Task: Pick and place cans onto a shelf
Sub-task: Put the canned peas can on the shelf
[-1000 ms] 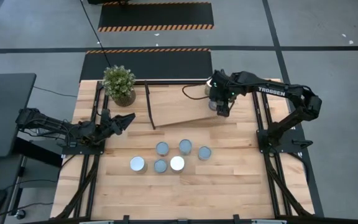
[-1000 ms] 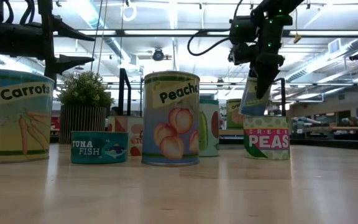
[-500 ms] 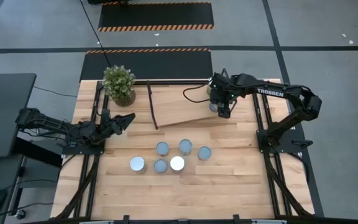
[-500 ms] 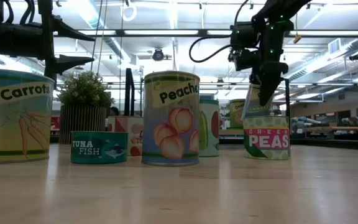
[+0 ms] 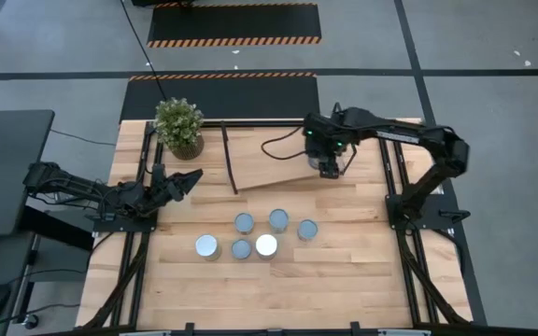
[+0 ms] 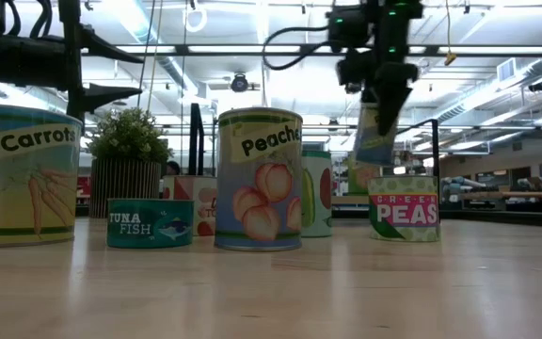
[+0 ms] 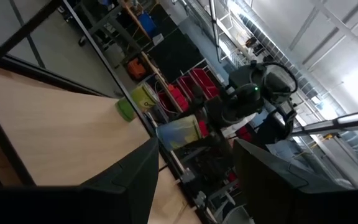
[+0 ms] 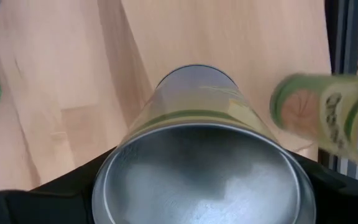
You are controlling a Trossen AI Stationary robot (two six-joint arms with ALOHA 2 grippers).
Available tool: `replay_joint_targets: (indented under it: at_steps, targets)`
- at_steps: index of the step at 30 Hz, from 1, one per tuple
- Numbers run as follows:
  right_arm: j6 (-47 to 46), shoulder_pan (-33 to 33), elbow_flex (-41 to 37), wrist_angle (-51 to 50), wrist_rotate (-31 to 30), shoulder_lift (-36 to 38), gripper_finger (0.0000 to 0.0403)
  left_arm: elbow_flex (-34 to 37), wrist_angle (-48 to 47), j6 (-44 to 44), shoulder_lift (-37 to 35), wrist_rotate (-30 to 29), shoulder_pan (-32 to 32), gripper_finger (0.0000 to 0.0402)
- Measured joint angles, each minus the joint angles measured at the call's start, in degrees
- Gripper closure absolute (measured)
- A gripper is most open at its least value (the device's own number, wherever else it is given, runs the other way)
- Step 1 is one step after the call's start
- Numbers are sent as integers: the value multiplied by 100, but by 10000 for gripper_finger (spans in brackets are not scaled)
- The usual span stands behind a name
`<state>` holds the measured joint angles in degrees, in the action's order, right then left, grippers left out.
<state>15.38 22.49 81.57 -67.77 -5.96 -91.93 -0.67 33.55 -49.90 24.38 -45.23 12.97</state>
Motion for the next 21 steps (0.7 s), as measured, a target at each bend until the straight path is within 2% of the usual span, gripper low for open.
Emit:
replay_joint_targets:
  at_steps: [7, 14, 21]
  targets:
    - [388, 75, 839, -522, -345, -998, 73, 0, -40, 1, 0, -62, 0, 191]
    - [645, 266, 739, -573, -483, -1226, 73, 0, -38, -49, 0, 37, 0, 191]
    - [669, 557, 451, -494, -170, -1220, 63, 0, -36, -52, -2, 246, 2, 191]
